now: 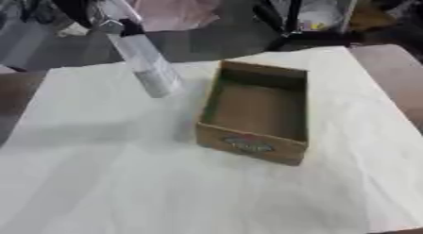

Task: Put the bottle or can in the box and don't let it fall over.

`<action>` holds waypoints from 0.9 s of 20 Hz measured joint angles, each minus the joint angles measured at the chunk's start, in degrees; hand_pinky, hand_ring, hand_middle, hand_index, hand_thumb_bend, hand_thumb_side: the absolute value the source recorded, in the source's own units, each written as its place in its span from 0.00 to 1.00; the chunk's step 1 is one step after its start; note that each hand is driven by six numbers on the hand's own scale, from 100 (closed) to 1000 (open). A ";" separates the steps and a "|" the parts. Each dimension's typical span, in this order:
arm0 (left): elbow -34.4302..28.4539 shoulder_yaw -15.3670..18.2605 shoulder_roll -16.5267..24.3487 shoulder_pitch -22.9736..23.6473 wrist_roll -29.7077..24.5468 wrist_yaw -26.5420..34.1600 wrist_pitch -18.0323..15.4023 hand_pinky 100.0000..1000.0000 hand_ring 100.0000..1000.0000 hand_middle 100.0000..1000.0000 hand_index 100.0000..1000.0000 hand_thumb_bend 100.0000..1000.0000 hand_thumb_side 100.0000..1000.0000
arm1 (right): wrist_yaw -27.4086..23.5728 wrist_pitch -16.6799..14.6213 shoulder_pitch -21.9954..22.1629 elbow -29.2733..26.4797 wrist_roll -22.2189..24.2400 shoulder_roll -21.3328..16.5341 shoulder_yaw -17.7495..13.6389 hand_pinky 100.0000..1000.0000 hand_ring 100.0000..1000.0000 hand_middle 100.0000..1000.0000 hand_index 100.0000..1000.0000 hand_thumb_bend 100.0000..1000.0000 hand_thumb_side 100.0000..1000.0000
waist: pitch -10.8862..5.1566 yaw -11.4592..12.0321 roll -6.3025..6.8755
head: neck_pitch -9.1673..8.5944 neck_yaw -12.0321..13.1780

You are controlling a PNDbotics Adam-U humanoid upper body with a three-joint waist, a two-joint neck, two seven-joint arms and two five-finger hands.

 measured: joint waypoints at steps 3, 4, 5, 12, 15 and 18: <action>0.42 0.46 -0.88 -1.10 0.51 -0.95 -0.51 0.00 0.00 0.00 0.06 0.30 0.00 | -0.09 0.15 -0.38 -0.01 -0.11 -0.13 0.00 0.96 0.93 0.98 0.94 0.07 0.50 | 0.01 -0.47 0.31 | -0.41 0.10; 0.54 0.61 -1.19 -1.47 0.71 -1.45 -0.71 0.00 0.00 0.00 0.06 0.30 0.00 | -0.10 0.19 -0.49 -0.01 -0.11 -0.17 0.00 0.96 0.93 0.98 0.94 0.07 0.50 | 0.02 -0.58 0.46 | -0.45 0.15; 0.77 0.87 -1.54 -1.85 0.94 -1.93 -0.94 0.00 0.00 0.00 0.06 0.30 0.00 | -0.10 0.22 -0.67 -0.01 -0.11 -0.25 0.00 0.96 0.93 0.98 0.94 0.07 0.50 | 0.02 -0.76 0.60 | -0.47 0.24; 1.82 2.08 -4.42 -3.59 1.93 -2.89 -1.93 0.00 0.00 0.00 0.06 0.25 0.00 | -0.44 0.68 -1.36 -0.01 -0.18 -0.43 0.00 0.96 0.93 0.98 0.94 0.07 0.50 | 0.14 -1.68 1.19 | -1.07 0.53; 1.78 2.28 -6.28 -4.23 1.95 -2.42 -1.95 0.00 0.00 0.00 0.06 0.21 0.00 | -0.53 0.92 -1.72 0.00 -0.18 -0.43 0.00 0.96 0.93 0.99 0.94 0.07 0.50 | 0.37 -1.98 1.35 | -1.19 0.58; 1.33 2.28 -8.29 -4.57 1.82 -1.16 -1.82 0.00 0.00 0.00 0.06 0.17 0.00 | -0.53 1.24 -1.85 0.03 -0.07 -0.43 0.01 0.96 0.93 0.99 0.94 0.07 0.50 | 0.40 -2.08 1.41 | -1.19 0.89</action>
